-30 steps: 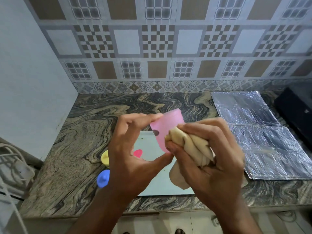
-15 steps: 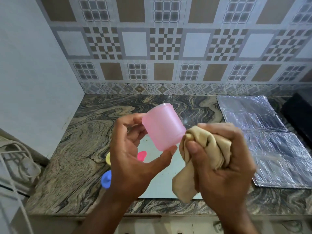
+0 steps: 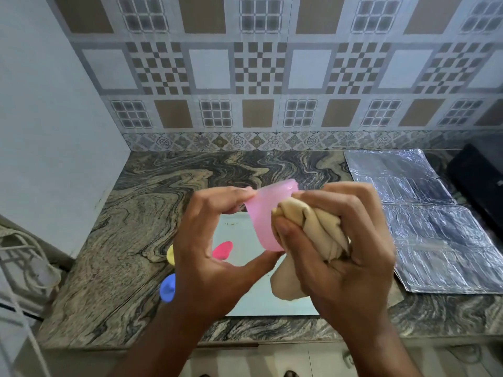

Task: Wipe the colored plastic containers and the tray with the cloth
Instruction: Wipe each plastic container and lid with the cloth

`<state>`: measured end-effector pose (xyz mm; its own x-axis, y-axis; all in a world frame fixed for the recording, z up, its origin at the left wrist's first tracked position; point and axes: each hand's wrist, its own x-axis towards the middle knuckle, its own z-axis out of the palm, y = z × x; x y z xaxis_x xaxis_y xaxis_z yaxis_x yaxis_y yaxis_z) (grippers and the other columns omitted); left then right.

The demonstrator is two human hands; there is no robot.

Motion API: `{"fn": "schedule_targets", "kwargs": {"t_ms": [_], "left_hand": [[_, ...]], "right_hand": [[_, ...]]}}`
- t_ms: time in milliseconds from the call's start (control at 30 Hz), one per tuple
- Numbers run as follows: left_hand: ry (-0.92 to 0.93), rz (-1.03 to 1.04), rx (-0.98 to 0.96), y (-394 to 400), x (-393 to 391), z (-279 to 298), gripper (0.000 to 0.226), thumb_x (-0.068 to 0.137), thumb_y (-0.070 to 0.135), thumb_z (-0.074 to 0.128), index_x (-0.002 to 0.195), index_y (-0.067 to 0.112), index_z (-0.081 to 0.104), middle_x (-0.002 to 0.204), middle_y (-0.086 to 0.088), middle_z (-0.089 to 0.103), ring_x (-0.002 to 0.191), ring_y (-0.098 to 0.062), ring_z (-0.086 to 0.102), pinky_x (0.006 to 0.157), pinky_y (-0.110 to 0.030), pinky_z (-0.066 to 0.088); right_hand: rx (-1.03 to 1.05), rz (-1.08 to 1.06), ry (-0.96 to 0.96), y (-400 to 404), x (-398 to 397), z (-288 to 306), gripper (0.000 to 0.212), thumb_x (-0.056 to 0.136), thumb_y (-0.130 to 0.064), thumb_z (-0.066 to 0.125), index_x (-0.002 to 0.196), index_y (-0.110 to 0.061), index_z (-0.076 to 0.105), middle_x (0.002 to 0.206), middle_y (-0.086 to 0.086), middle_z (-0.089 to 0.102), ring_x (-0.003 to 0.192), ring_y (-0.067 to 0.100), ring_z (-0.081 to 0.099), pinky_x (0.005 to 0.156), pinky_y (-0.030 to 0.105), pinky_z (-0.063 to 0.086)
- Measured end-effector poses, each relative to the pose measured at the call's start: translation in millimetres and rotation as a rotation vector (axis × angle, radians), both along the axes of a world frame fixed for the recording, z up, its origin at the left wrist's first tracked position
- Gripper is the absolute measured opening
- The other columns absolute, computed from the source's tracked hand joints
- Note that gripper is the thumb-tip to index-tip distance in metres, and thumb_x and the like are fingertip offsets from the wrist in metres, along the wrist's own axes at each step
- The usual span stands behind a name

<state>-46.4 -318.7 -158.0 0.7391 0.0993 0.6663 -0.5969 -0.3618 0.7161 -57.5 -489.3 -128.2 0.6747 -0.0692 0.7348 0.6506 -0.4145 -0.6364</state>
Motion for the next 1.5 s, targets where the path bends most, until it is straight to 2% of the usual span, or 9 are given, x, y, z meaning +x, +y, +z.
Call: {"fn": "schedule_targets", "kwargs": {"t_ms": [200, 367, 500, 667, 867, 1100, 1233, 1333, 1500], "left_hand": [[0.019, -0.038, -0.052, 1, -1, -1, 0.068, 0.064, 0.026, 0.096, 0.121, 0.022, 0.060, 0.120, -0.011, 0.062, 0.112, -0.038, 0.065, 0.094, -0.055, 0.055], [0.190, -0.174, -0.396, -9, -3, 2, 0.072, 0.063, 0.013, 0.089, 0.120, 0.038, 0.053, 0.127, 0.008, 0.065, 0.117, -0.028, 0.068, 0.092, -0.053, 0.058], [0.246, -0.292, -0.464, -11, 0, 3, 0.073, 0.068, 0.000, 0.088, 0.125, 0.032, 0.054, 0.132, -0.001, 0.062, 0.121, -0.030, 0.068, 0.096, -0.048, 0.059], [0.236, -0.145, -0.352, -6, 4, -1, 0.071, 0.064, 0.016, 0.095, 0.123, 0.026, 0.057, 0.132, -0.002, 0.067, 0.122, -0.029, 0.067, 0.102, -0.046, 0.055], [0.067, -0.037, -0.078, -8, 2, -3, 0.067, 0.067, 0.023, 0.096, 0.123, 0.032, 0.060, 0.122, -0.001, 0.061, 0.115, -0.034, 0.065, 0.098, -0.043, 0.053], [0.135, -0.136, -0.195, -3, -3, -5, 0.072, 0.058, 0.022, 0.097, 0.117, 0.036, 0.058, 0.119, -0.003, 0.064, 0.112, -0.025, 0.067, 0.096, -0.034, 0.052], [0.256, -0.162, -0.338, -7, -4, 0, 0.072, 0.058, 0.020, 0.093, 0.113, 0.046, 0.054, 0.119, 0.017, 0.070, 0.116, -0.015, 0.068, 0.090, -0.046, 0.054], [0.210, -0.207, -0.382, -10, 1, 1, 0.080, 0.066, 0.010, 0.088, 0.130, 0.038, 0.049, 0.135, 0.015, 0.060, 0.125, -0.018, 0.066, 0.097, -0.049, 0.058], [0.266, -0.247, -0.351, -6, 7, -1, 0.076, 0.069, 0.011, 0.091, 0.133, 0.023, 0.052, 0.141, 0.005, 0.062, 0.130, -0.030, 0.064, 0.105, -0.054, 0.055]], "right_hand": [[0.225, 0.002, 0.037, 6, 13, 13, 0.018, 0.097, -0.027, 0.079, 0.110, -0.028, 0.065, 0.104, 0.010, 0.073, 0.096, 0.028, 0.073, 0.084, 0.040, 0.059], [0.158, 0.037, -0.066, 7, -5, -4, 0.022, 0.102, -0.035, 0.073, 0.114, -0.022, 0.060, 0.104, 0.007, 0.068, 0.097, 0.015, 0.067, 0.085, 0.025, 0.052], [0.147, 0.027, -0.054, 10, -11, -23, 0.025, 0.101, -0.036, 0.073, 0.116, -0.020, 0.060, 0.105, 0.008, 0.068, 0.101, 0.014, 0.066, 0.087, 0.024, 0.052], [0.061, 0.005, -0.046, -2, -7, -19, 0.031, 0.092, -0.028, 0.082, 0.115, -0.018, 0.064, 0.098, 0.019, 0.065, 0.099, 0.013, 0.063, 0.089, 0.016, 0.047], [-0.024, 0.016, -0.024, -1, -2, -6, 0.027, 0.090, -0.023, 0.084, 0.112, -0.019, 0.069, 0.099, 0.012, 0.063, 0.094, 0.010, 0.065, 0.084, 0.016, 0.050], [0.297, 0.032, 0.142, -6, 26, 2, 0.014, 0.095, -0.022, 0.082, 0.101, -0.018, 0.069, 0.092, 0.005, 0.077, 0.080, 0.023, 0.074, 0.070, 0.042, 0.060], [0.441, 0.118, 0.164, -17, 25, -3, 0.012, 0.098, -0.012, 0.076, 0.101, -0.009, 0.065, 0.086, -0.014, 0.074, 0.075, 0.002, 0.068, 0.071, 0.019, 0.055], [0.396, 0.144, 0.169, -9, 9, -15, 0.013, 0.096, -0.018, 0.074, 0.106, -0.016, 0.066, 0.093, -0.013, 0.075, 0.080, 0.004, 0.070, 0.075, 0.018, 0.055], [0.370, 0.087, 0.164, 1, 6, -25, 0.014, 0.094, -0.022, 0.074, 0.106, -0.022, 0.066, 0.094, -0.002, 0.076, 0.079, 0.009, 0.072, 0.075, 0.021, 0.056]]}}
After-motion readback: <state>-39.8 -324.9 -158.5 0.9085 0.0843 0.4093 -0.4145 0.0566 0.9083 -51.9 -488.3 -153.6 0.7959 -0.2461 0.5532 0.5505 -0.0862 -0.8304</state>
